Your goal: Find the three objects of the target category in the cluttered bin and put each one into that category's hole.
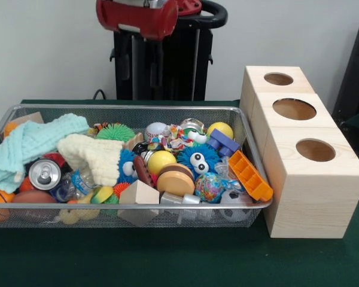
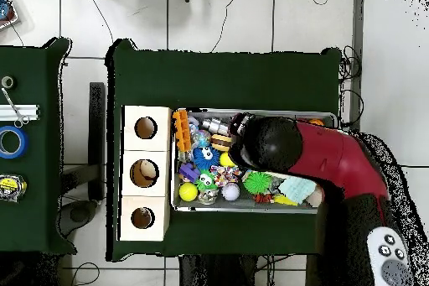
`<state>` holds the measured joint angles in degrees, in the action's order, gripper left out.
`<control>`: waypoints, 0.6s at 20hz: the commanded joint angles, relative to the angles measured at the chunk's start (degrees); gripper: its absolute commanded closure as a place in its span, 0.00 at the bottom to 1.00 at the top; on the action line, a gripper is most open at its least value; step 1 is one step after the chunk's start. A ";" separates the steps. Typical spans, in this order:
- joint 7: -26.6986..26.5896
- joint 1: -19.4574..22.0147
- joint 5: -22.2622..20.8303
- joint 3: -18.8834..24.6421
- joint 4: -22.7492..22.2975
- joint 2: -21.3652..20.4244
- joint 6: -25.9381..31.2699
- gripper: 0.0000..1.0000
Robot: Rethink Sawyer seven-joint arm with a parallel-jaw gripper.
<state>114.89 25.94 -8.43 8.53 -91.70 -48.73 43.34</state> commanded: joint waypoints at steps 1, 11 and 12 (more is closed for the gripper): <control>-5.35 -0.40 -4.62 3.58 15.70 11.33 9.01 0.00; 4.85 -5.32 -3.75 -0.72 26.14 20.09 8.30 0.00; 5.89 -6.23 -3.20 -1.12 27.79 20.30 10.30 0.00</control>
<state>114.89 22.44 -10.29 8.01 -72.76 -34.39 45.14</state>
